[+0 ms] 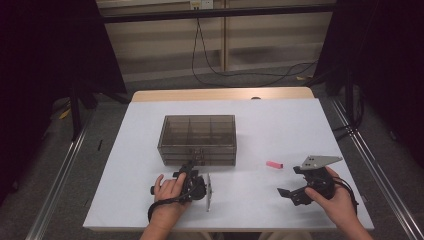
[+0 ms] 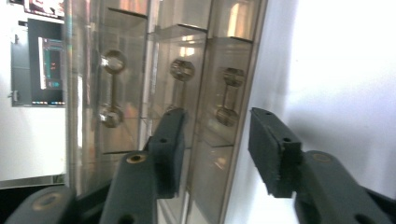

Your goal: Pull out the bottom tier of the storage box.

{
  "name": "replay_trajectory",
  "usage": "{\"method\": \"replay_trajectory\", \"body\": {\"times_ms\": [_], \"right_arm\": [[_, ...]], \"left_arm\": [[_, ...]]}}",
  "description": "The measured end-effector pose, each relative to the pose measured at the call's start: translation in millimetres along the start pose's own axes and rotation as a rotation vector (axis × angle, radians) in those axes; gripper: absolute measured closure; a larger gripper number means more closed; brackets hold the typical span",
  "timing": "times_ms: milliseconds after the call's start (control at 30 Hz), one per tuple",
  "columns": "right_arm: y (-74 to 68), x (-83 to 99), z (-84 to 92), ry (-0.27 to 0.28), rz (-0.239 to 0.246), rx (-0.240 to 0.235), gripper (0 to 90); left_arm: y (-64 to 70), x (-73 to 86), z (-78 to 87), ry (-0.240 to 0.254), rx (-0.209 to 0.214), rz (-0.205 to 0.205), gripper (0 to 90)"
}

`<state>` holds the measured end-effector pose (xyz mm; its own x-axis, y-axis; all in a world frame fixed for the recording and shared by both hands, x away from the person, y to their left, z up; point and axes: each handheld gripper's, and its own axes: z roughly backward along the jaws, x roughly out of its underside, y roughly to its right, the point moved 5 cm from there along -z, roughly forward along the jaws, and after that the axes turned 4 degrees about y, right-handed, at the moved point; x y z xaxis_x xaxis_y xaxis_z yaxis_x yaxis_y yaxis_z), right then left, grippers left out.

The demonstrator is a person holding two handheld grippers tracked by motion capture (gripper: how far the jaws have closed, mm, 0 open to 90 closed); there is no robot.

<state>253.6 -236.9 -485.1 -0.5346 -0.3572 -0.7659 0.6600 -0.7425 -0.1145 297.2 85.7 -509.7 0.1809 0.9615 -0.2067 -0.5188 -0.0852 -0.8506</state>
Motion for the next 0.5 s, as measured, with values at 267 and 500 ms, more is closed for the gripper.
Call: {"method": "replay_trajectory", "body": {"times_ms": [267,500], "right_arm": [[-0.5,0.0,-0.3,0.0,-0.001,-0.002,2.8],[-0.8,-0.2,-0.4,0.001,-0.002,-0.003,2.7]], "left_arm": [[0.1,-0.2,-4.2,-0.014,-0.019,-0.052,61.3],[3.4,-2.8,-8.6,-0.02,-0.014,-0.076,63.5]]}}
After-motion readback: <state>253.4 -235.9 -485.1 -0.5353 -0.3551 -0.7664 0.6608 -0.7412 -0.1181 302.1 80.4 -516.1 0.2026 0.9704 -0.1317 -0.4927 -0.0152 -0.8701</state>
